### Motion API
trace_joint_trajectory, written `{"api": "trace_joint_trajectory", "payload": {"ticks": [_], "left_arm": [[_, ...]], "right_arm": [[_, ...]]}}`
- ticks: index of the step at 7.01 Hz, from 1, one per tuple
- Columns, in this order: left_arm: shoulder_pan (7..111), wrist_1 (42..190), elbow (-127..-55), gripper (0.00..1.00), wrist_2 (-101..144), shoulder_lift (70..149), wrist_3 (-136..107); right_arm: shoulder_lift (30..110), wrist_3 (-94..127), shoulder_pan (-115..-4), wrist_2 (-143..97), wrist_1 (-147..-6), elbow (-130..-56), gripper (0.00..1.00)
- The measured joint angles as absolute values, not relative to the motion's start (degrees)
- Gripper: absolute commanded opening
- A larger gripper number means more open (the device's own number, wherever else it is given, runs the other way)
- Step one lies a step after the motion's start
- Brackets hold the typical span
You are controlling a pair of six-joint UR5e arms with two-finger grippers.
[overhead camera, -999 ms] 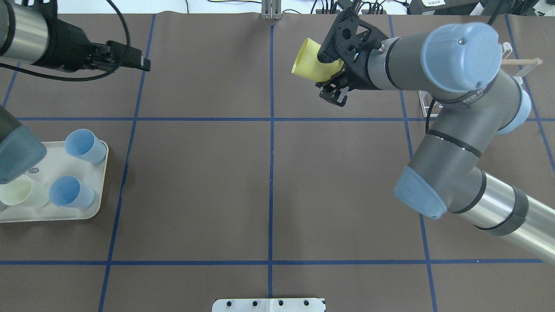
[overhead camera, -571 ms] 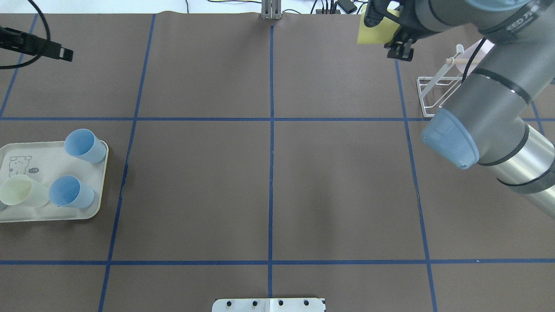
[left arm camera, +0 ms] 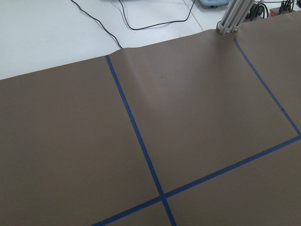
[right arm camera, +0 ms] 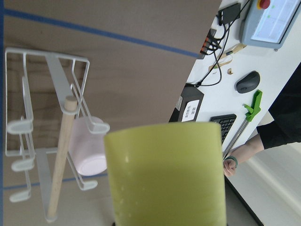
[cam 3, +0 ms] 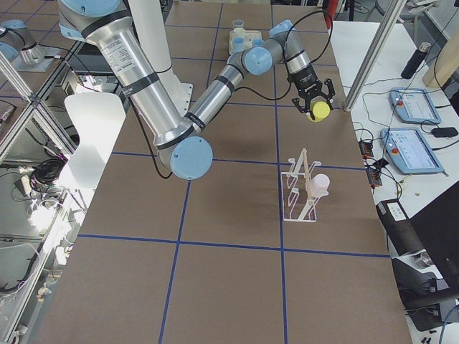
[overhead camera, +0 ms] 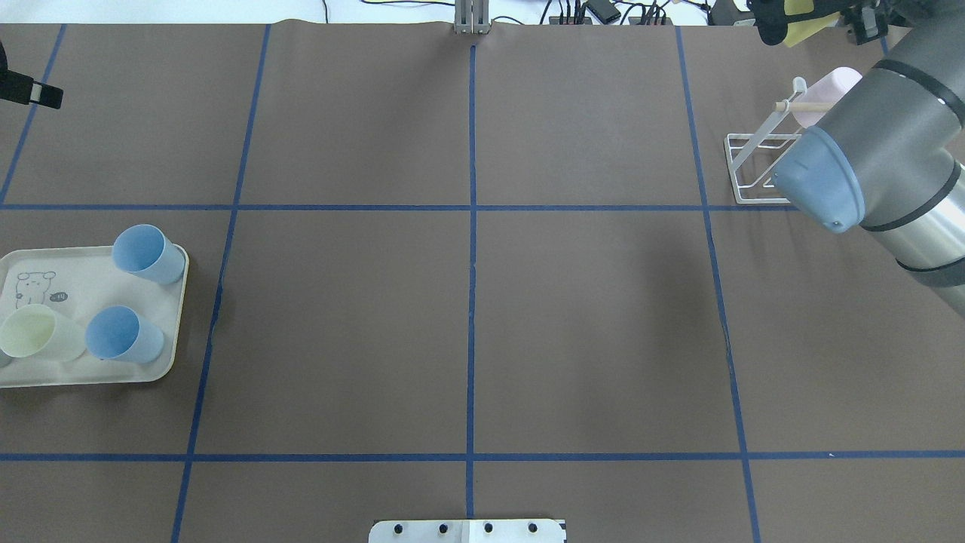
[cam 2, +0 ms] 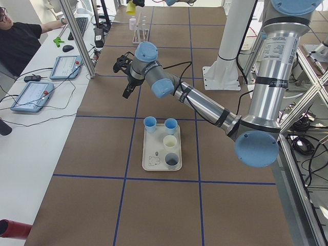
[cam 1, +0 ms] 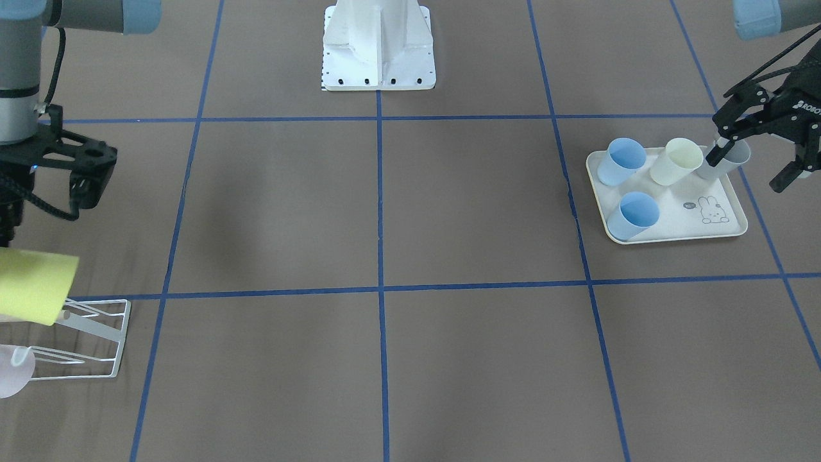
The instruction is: Transfer IKEA cup to right arm and place on rack
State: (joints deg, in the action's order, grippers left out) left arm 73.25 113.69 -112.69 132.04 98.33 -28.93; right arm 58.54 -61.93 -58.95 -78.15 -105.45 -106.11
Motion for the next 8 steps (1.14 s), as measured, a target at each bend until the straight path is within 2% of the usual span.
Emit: {"api": "trace_joint_trajectory", "payload": {"ticks": [5,8], "left_arm": [[73.25,114.16,-112.66,1.00,132.02,98.18,-29.18],[73.21,114.17,-112.63,1.00,131.96,98.17,-29.18]], "right_arm": [[62.42,-67.79,-57.95,-69.26,-97.95,-95.91,0.23],[62.57,-66.26,-55.58,-67.59,-96.56,-93.27,0.26]]}}
